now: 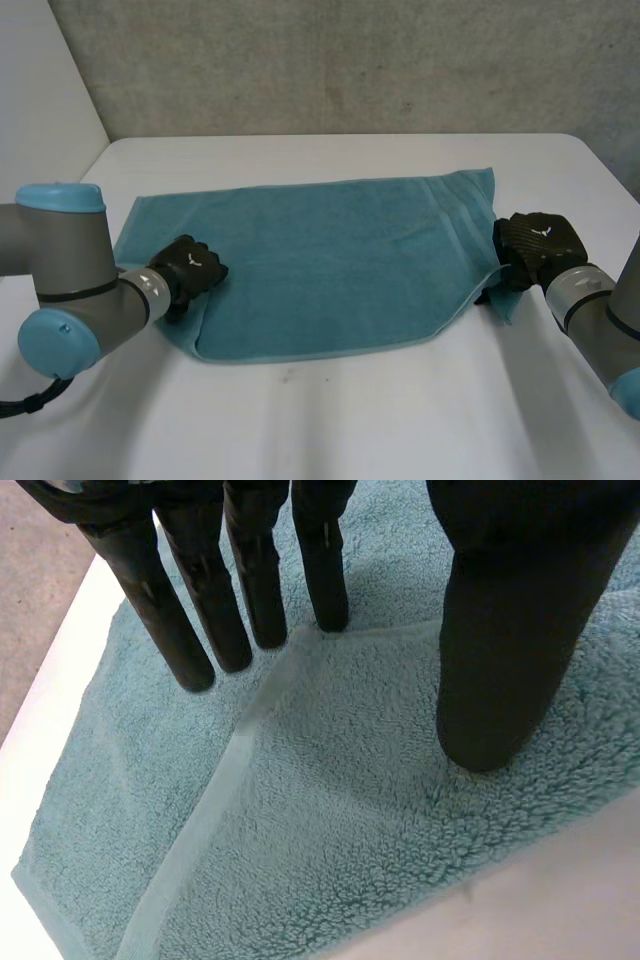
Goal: Fold the laundry
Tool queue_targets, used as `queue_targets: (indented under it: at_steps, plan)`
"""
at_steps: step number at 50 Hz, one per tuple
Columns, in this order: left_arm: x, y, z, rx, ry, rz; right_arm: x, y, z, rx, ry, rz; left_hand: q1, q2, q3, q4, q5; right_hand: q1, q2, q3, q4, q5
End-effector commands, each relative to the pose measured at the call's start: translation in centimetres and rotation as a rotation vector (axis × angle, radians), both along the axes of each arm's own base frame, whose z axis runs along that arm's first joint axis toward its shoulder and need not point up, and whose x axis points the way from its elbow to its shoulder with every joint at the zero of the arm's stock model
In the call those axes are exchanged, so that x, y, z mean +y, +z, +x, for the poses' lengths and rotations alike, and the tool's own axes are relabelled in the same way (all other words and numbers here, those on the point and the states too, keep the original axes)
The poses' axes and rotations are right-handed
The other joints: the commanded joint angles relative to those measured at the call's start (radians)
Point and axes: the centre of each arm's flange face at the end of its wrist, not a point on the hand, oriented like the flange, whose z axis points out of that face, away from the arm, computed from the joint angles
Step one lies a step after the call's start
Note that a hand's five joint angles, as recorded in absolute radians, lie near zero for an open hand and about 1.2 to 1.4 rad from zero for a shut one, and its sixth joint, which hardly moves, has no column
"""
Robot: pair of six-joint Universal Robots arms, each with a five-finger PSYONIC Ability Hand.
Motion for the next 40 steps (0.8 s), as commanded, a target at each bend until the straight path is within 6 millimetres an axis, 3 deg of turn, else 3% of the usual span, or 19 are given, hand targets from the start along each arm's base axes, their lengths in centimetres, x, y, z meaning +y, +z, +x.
queue_targets:
  at_steps: [1,15,18,20,21,23,25,40]
  plan:
    - [-0.1,0.2,0.0,-0.001,0.002,-0.003,0.0,0.0,0.0,0.0,0.001,0.001,0.205,0.22,0.221,0.22,0.219,0.41,0.217,0.212,0.206,0.231]
    - [-0.1,0.1,0.0,-0.003,0.002,-0.004,0.0,0.0,0.0,0.0,0.0,0.001,0.069,0.085,0.085,0.085,0.084,0.41,0.217,0.212,0.206,0.231]
    - [-0.1,0.2,0.1,-0.008,0.006,-0.007,0.0,0.0,0.0,0.0,0.001,0.001,0.131,0.147,0.147,0.146,0.146,0.41,0.217,0.212,0.206,0.231]
    - [-0.1,0.0,0.2,-0.013,0.012,-0.004,0.0,0.0,0.0,0.0,-0.001,0.001,0.382,0.397,0.398,0.397,0.396,0.41,0.217,0.212,0.206,0.231]
    - [-0.1,0.0,0.2,-0.013,0.012,-0.004,0.0,0.0,0.0,0.0,-0.001,0.001,0.383,0.399,0.4,0.399,0.398,0.41,0.217,0.212,0.206,0.231]
    - [0.0,0.1,0.3,-0.014,0.016,-0.008,-0.1,0.1,-0.1,0.001,-0.006,-0.001,0.751,0.767,0.767,0.767,0.766,0.41,0.217,0.212,0.206,0.231]
    - [-0.1,0.3,0.4,-0.013,0.022,-0.013,-0.1,0.1,-0.2,0.002,-0.012,-0.001,0.811,0.827,0.827,0.826,0.826,0.41,0.217,0.212,0.206,0.231]
    - [1.0,4.2,3.6,-0.013,0.174,-0.148,-0.5,1.5,-0.5,-0.006,-0.025,-0.033,0.812,0.827,0.828,0.827,0.826,0.41,0.217,0.212,0.206,0.231]
